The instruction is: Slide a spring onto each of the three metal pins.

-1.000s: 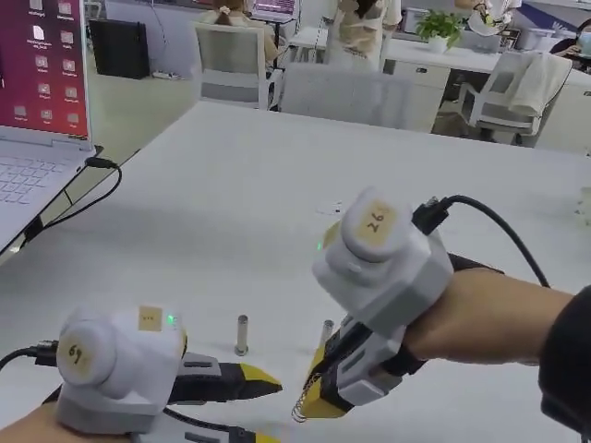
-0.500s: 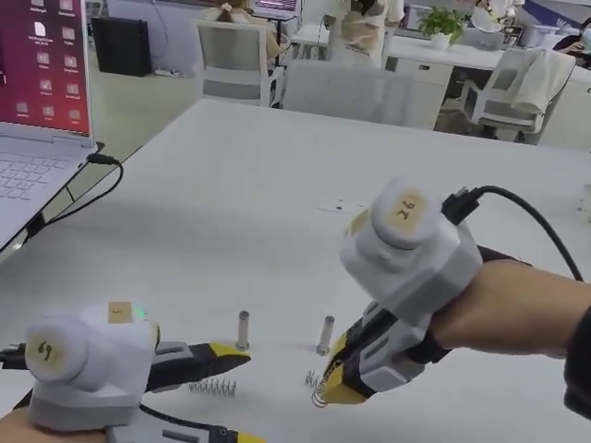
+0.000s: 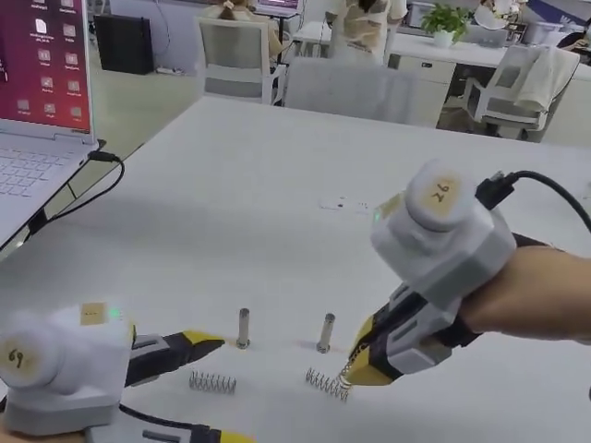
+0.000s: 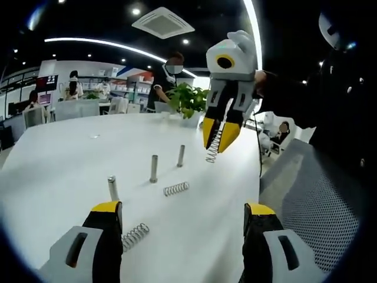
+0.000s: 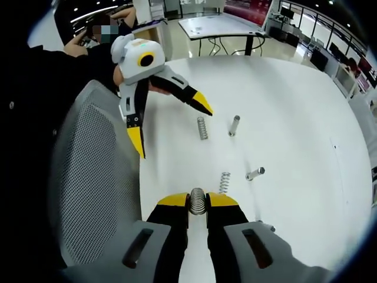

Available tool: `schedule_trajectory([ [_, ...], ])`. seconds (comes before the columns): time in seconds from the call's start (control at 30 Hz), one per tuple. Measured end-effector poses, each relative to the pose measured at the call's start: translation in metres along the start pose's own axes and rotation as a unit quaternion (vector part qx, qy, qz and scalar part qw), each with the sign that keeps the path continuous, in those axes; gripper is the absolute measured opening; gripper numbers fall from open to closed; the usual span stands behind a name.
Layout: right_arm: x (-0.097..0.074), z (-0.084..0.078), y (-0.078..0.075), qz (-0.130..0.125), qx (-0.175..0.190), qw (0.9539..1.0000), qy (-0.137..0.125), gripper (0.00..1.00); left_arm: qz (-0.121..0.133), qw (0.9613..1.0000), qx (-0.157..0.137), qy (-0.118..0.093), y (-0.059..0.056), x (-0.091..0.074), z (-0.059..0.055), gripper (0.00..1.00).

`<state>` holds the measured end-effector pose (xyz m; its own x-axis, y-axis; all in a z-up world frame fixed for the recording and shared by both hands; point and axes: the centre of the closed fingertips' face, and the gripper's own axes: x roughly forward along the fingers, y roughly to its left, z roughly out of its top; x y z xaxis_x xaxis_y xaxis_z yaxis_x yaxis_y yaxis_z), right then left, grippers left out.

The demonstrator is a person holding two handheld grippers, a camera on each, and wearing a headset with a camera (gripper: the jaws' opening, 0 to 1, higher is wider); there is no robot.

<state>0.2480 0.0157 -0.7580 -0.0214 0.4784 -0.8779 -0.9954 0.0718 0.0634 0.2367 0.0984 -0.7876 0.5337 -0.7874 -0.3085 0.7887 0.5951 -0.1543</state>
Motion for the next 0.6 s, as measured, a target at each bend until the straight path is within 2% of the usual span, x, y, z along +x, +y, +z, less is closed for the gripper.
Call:
schedule_trajectory([
  [0.27,-0.015,-0.009,-0.016,-0.019,0.014,0.9997,0.0,0.09,0.016,0.9999,-0.001,-0.005,0.006,-0.003,-0.001,0.88],
  [0.6,-0.042,-0.014,-0.04,-0.05,0.032,0.9982,-0.008,0.09,0.037,0.9992,0.003,-0.016,0.015,-0.006,0.001,0.96],
])
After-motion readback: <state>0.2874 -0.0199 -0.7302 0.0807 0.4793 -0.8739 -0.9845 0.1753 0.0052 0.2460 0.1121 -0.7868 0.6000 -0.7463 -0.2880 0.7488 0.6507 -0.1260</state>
